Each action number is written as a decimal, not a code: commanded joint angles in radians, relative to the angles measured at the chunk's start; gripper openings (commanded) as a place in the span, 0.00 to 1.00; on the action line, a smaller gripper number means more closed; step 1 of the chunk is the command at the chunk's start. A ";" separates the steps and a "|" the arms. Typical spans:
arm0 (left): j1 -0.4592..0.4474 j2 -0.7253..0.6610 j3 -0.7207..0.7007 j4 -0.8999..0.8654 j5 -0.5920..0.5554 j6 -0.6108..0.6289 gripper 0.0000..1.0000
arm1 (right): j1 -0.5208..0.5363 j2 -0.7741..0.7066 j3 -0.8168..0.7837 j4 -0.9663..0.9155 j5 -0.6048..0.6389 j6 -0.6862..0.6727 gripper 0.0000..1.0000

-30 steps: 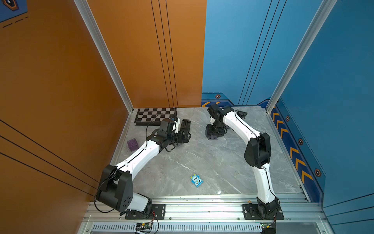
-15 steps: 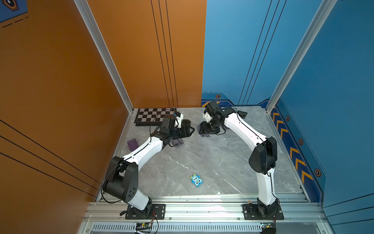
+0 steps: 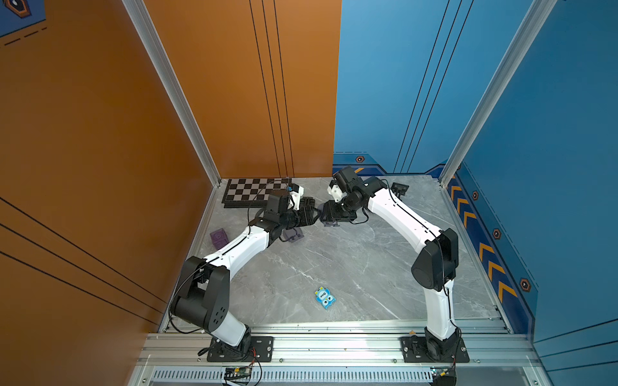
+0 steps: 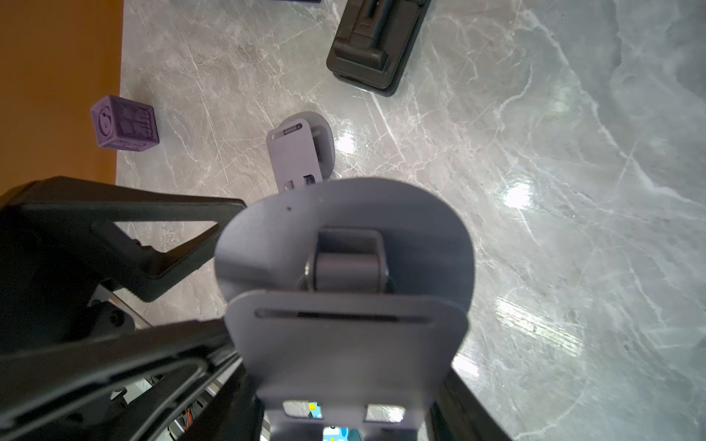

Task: Open the phone stand

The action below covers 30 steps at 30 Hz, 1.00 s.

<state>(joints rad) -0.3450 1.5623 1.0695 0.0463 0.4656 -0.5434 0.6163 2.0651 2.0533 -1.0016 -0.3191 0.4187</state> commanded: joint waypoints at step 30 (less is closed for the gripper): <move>0.018 0.034 -0.016 0.054 0.119 -0.015 0.00 | 0.035 0.003 0.139 0.035 -0.116 0.020 0.13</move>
<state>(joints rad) -0.3256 1.5620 1.0550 0.1474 0.5804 -0.5823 0.6292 2.0861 2.1281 -1.0103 -0.3408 0.4351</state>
